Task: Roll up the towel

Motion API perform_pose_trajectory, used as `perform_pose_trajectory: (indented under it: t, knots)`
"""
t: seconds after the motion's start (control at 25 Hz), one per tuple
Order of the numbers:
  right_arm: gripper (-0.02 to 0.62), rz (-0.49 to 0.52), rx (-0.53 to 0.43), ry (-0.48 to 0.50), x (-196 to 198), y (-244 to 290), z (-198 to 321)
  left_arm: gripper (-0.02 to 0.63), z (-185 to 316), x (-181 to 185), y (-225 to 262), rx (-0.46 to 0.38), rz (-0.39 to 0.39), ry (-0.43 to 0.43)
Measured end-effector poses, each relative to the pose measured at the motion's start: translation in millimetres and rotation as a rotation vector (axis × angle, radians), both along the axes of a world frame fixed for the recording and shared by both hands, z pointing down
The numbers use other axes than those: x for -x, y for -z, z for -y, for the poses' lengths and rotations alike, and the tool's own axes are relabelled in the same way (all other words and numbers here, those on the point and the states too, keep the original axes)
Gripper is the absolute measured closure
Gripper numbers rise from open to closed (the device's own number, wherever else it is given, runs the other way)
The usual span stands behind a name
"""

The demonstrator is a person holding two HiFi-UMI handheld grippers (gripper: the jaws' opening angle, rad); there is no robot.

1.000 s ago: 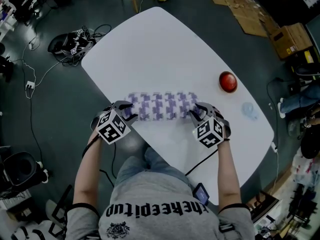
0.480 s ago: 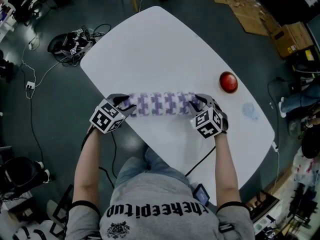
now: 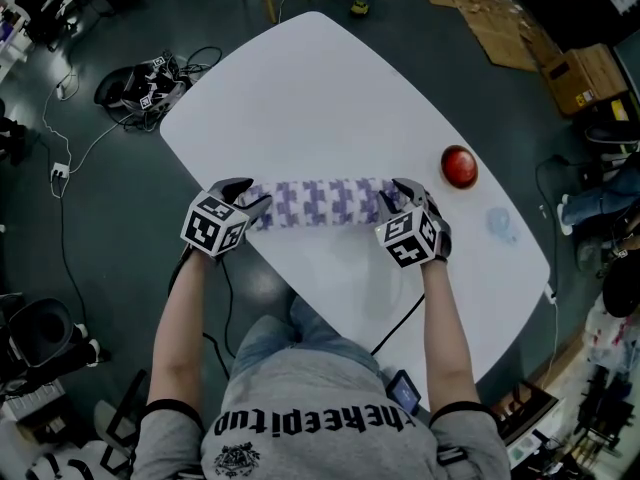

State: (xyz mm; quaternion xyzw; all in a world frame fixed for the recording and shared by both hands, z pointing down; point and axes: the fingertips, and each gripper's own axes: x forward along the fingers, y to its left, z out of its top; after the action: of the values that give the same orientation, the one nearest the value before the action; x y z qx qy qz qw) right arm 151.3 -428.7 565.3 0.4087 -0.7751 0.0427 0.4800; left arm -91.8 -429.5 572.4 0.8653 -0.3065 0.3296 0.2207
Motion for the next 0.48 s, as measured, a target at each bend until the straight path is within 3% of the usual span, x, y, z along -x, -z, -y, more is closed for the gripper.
perform_pose_trajectory:
  t: [0.32,0.48]
  knots:
    - [0.482,-0.048,-0.028,-0.019,55.8,6.8,7.2,0.408,10.8,65.0,14.4,-0.075,-0.002,0.109]
    - [0.482,-0.006,-0.091,-0.060,65.9,27.6,-3.0,0.408,0.2,81.7,33.1,-0.143,-0.021,0.164]
